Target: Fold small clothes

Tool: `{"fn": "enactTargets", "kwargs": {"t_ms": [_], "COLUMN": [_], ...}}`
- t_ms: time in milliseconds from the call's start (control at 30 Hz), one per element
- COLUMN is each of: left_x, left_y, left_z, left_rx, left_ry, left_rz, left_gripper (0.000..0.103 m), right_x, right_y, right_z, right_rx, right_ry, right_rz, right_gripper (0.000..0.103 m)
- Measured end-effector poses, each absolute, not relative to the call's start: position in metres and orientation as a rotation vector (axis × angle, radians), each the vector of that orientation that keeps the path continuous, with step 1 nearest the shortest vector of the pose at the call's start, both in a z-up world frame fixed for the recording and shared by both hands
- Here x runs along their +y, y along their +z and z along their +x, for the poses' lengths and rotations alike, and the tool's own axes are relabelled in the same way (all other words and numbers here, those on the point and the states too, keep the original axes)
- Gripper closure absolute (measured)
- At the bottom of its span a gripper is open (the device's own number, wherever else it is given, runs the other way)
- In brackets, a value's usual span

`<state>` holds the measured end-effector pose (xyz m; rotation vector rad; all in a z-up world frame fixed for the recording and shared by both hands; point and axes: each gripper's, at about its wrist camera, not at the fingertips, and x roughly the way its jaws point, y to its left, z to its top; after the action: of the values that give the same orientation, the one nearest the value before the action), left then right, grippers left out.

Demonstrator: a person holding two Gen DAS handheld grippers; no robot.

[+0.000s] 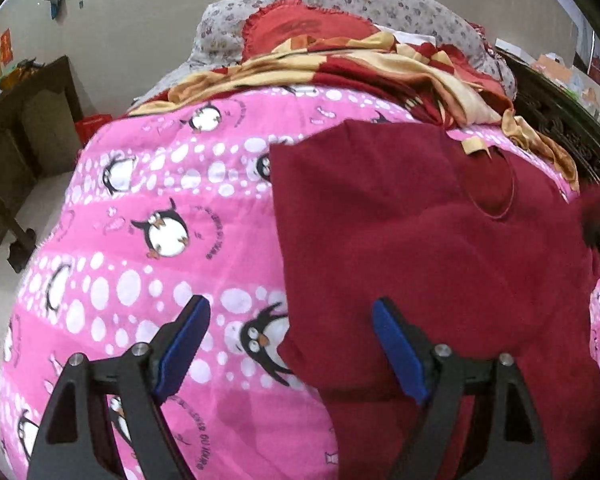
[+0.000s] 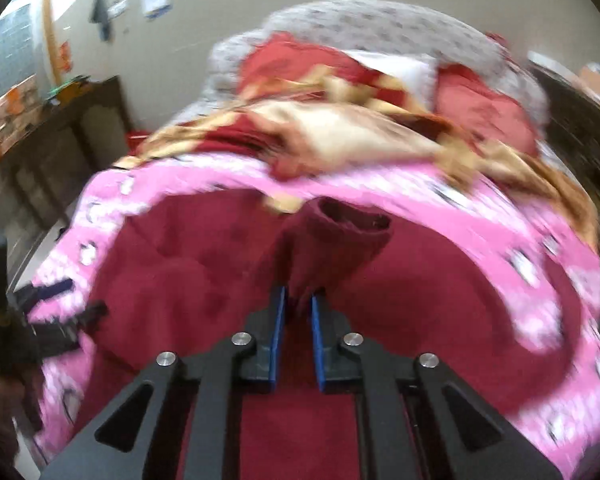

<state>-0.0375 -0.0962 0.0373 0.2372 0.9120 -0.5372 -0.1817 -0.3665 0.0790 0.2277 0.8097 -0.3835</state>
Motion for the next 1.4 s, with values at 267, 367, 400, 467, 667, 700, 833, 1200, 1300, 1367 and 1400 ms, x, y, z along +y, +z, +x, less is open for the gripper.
{"fn": "enactTargets", "kwargs": {"t_ms": [267,367,400,467,667,700,833,1200,1300,1367,1400], "left_x": [-0.11,-0.113,-0.113,-0.114,-0.117,-0.118,-0.122,-0.143,-0.145,-0.146,-0.146], "left_y": [0.035,0.036,0.036,0.037,0.04,0.039,0.043,0.029,0.023,0.017,0.015], "left_z": [-0.048,-0.048,-0.048,-0.049,-0.047,-0.045,-0.044,-0.042,-0.043,-0.041,-0.041], "left_rx": [0.898,0.902,0.904,0.904,0.89,0.895,0.889,0.914,0.912,0.93,0.936], "left_ry": [-0.534,-0.535,-0.535,-0.531,-0.537,-0.534,-0.539,-0.519,-0.512,-0.504,-0.5], "left_rz": [0.31,0.302,0.296,0.298,0.282,0.276,0.259,0.247,0.267,0.26,0.25], "left_gripper": [0.016,0.016,0.016,0.016,0.016,0.016,0.016,0.016,0.016,0.016,0.016], "right_x": [-0.419,-0.422,-0.424,-0.428,-0.431,-0.43,-0.43,-0.454,-0.437,-0.426,-0.423], "right_y": [0.057,0.067,0.067,0.063,0.051,0.044,0.05,0.06,0.078,0.074,0.065], "right_z": [-0.238,-0.216,-0.205,-0.191,-0.179,-0.177,-0.186,-0.181,-0.206,-0.208,-0.203], "right_rx": [0.853,0.828,0.838,0.895,0.945,0.966,0.919,0.861,0.774,0.784,0.822], "right_ry": [-0.465,-0.479,-0.481,-0.483,-0.466,-0.451,-0.448,-0.534,-0.52,-0.455,-0.434], "right_rz": [0.363,0.295,0.266,0.222,0.213,0.207,0.192,0.255,0.266,0.262,0.257], "right_gripper": [0.065,0.065,0.065,0.065,0.065,0.066,0.093,0.089,0.084,0.084,0.084]}}
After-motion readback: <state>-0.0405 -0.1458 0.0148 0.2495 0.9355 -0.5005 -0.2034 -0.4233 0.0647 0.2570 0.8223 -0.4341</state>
